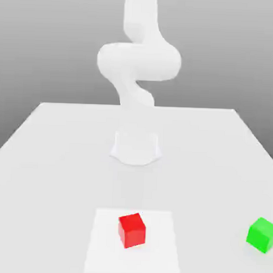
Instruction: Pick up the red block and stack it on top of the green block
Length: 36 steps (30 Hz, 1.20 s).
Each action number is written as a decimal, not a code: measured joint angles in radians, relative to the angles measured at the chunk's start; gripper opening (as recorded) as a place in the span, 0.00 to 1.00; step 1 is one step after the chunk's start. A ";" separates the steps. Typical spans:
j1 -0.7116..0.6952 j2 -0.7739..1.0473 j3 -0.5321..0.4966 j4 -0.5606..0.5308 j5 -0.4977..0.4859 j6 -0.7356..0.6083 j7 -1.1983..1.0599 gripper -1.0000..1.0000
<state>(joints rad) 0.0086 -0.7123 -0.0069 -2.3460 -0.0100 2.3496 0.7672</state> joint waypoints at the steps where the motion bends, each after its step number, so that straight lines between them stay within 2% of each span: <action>1: 0.004 0.041 -0.004 -0.021 -0.004 0.023 -0.015 0.50; 11: 0.036 0.408 -0.044 -0.211 -0.023 0.230 -0.169 0.50; 19: 0.050 0.699 -0.060 -0.361 0.007 0.394 -0.322 0.50; 26: 0.031 0.953 -0.031 -0.358 0.055 0.595 -0.381 0.50; 27: 0.028 0.975 -0.027 -0.355 0.059 0.614 -0.384 0.00; 33: 0.026 0.986 -0.024 -0.353 0.058 0.622 -0.383 0.00; 36: 0.031 0.919 -0.033 -0.363 0.045 0.565 -0.374 0.00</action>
<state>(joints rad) 0.0394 0.2065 -0.0396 -2.7094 0.0354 2.9149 0.3934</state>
